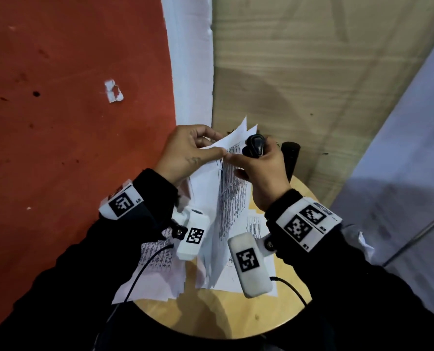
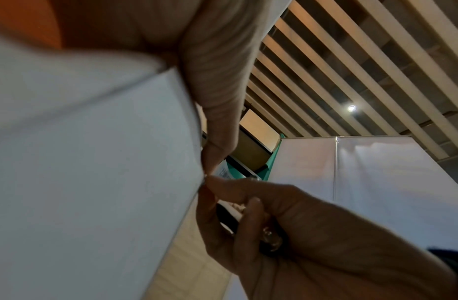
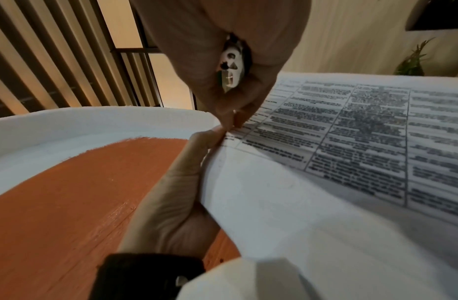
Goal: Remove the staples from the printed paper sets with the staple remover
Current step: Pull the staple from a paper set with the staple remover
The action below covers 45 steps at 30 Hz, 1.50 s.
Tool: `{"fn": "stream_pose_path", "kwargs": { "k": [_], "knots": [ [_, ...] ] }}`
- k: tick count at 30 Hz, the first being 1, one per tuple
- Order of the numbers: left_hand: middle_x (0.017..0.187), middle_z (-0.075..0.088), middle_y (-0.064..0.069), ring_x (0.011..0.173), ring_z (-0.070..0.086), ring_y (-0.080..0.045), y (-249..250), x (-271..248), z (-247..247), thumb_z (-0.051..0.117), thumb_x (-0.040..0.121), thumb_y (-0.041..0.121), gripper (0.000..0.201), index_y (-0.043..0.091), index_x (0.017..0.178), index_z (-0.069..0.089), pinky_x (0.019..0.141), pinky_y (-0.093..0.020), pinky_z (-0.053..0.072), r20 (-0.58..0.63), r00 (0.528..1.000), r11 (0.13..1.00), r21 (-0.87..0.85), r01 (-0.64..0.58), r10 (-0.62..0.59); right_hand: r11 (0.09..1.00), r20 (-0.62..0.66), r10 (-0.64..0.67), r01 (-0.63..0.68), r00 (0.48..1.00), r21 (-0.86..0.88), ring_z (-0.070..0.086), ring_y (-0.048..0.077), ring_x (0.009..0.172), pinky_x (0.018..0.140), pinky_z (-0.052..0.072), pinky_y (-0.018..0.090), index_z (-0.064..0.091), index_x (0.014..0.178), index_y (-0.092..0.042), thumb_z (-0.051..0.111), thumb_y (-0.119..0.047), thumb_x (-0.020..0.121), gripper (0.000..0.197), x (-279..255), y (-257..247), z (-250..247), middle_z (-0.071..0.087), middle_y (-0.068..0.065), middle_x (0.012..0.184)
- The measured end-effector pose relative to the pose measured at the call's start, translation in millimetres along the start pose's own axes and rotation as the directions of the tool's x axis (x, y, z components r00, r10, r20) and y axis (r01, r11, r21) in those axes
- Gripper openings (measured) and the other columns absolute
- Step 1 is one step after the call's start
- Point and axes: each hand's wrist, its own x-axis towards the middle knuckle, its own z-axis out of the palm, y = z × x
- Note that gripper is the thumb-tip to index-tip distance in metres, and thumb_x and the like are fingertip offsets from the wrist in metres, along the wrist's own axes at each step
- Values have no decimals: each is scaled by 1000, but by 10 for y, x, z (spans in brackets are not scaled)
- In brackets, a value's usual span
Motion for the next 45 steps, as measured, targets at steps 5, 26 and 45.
{"fn": "stream_pose_path", "kwargs": {
  "k": [5, 26, 45],
  "knots": [
    [61, 68, 1, 56, 62, -6, -16, 6, -19, 79, 65, -1, 23, 13, 80, 67, 65, -18, 52, 47, 997, 998, -13, 60, -59, 998, 3, -62, 62, 998, -15, 47, 14, 59, 41, 37, 15, 45, 87, -14, 72, 11, 67, 42, 38, -5, 8, 54, 3, 76],
    [57, 65, 7, 54, 58, -1, -40, 97, -32, 70, 72, -5, 13, 7, 75, 64, 59, -10, 47, 87, 981, 982, -64, 179, -173, 587, 252, -633, 667, 732, -459, 55, 22, 82, 74, 43, 18, 56, 96, -4, 66, 1, 66, 32, 25, 81, -46, 56, 9, 94],
    [69, 68, 8, 66, 60, -2, -51, 39, -122, 65, 83, -1, 10, 8, 84, 62, 67, -13, 46, 250, 967, 999, 22, 45, -49, 961, 181, -167, 201, 969, -190, 47, 4, 50, 40, 37, 18, 45, 82, -22, 65, 13, 74, 41, 64, -53, -127, 51, -5, 68]
  ]
}}
